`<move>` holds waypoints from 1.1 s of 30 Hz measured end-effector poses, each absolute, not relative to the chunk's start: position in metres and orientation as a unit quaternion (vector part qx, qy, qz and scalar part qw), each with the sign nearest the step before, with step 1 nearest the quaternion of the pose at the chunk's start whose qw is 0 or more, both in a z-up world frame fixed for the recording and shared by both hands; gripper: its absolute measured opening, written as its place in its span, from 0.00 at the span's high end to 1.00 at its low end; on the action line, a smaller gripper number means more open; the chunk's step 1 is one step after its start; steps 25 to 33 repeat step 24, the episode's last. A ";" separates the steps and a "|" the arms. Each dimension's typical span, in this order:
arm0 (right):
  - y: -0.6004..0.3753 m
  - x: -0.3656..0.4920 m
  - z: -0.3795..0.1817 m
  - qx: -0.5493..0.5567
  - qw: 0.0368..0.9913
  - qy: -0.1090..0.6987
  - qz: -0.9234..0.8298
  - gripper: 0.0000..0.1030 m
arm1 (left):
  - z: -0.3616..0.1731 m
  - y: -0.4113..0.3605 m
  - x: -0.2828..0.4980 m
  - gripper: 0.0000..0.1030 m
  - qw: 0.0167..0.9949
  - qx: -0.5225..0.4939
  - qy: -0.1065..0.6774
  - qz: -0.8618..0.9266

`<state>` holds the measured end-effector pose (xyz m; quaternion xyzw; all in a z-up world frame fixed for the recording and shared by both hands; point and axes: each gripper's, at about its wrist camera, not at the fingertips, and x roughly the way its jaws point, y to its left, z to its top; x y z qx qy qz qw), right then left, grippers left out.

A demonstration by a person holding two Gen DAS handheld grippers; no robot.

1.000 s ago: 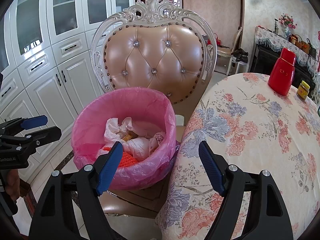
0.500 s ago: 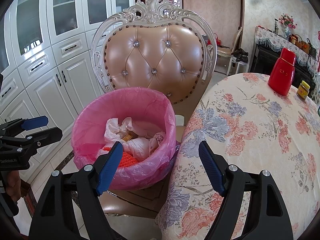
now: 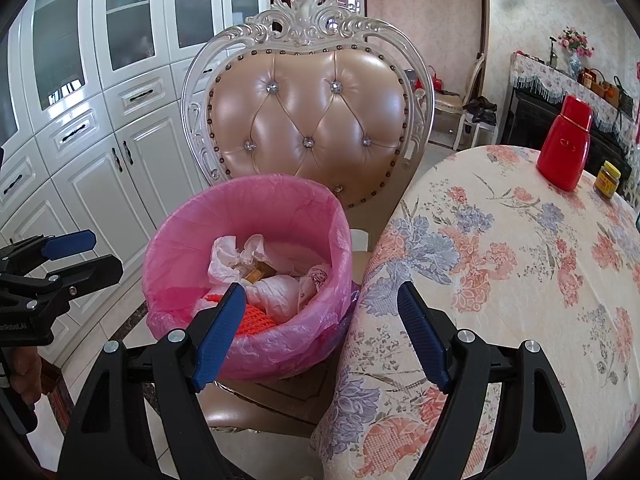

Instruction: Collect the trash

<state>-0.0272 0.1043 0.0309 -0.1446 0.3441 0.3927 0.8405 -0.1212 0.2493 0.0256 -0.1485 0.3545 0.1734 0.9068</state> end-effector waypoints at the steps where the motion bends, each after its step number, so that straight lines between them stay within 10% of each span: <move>1: 0.104 -0.027 0.031 -0.145 0.841 0.344 0.392 0.28 | 0.026 0.249 -0.121 0.15 0.907 -0.148 0.355 0.173; 33: 0.105 -0.025 0.026 -0.145 0.839 0.350 0.390 0.27 | 0.024 0.249 -0.114 0.13 0.904 -0.132 0.357 0.192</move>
